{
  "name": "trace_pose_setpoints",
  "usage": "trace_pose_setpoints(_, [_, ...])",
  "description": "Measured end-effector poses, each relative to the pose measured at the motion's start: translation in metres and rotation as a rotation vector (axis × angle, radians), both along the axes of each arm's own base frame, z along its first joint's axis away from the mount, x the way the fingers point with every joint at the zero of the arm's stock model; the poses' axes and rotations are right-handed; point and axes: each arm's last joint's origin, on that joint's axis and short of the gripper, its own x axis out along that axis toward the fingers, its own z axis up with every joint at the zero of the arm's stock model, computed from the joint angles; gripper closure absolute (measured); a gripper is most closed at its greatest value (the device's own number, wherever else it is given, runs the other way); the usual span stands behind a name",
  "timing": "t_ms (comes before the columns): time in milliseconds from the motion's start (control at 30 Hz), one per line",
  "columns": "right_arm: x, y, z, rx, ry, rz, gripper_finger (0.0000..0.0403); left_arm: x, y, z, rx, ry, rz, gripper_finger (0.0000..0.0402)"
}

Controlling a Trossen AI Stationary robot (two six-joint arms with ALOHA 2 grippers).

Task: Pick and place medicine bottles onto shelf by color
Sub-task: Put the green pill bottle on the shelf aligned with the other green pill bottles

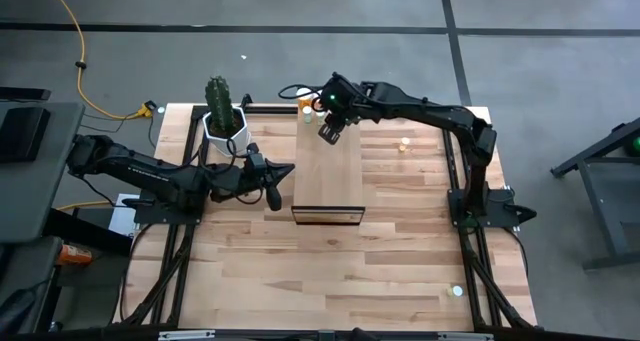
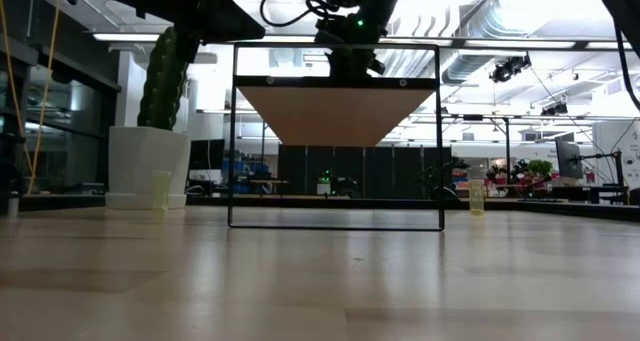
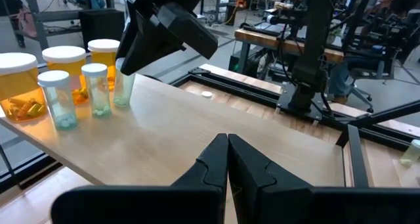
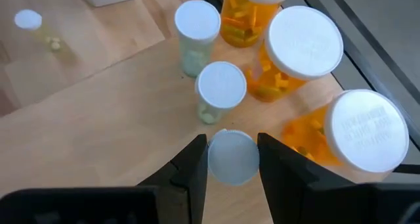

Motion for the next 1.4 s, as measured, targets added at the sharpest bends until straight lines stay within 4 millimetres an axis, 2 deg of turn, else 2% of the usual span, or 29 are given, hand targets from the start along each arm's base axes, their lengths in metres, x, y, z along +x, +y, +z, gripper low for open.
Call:
trace_pose_setpoints(500, [-0.0008, -0.0015, 0.0, -0.004, -0.002, -0.032, 0.0294, 0.0, 0.0, 0.0001, -0.002, -0.001, 0.0, 0.0401])
trace_pose_setpoints(1000, [-0.001, -0.0014, -0.0001, -0.003, 0.001, -0.031, 0.0246, 0.0, 0.0, 0.0001, 0.0, 0.0, 0.0, 0.0401])
trace_pose_setpoints(1400, [-0.001, -0.0029, 0.0006, -0.049, 0.015, -0.039, 0.024, 0.0, 0.0001, 0.0001, 0.0, 0.0, 0.0, 0.0401])
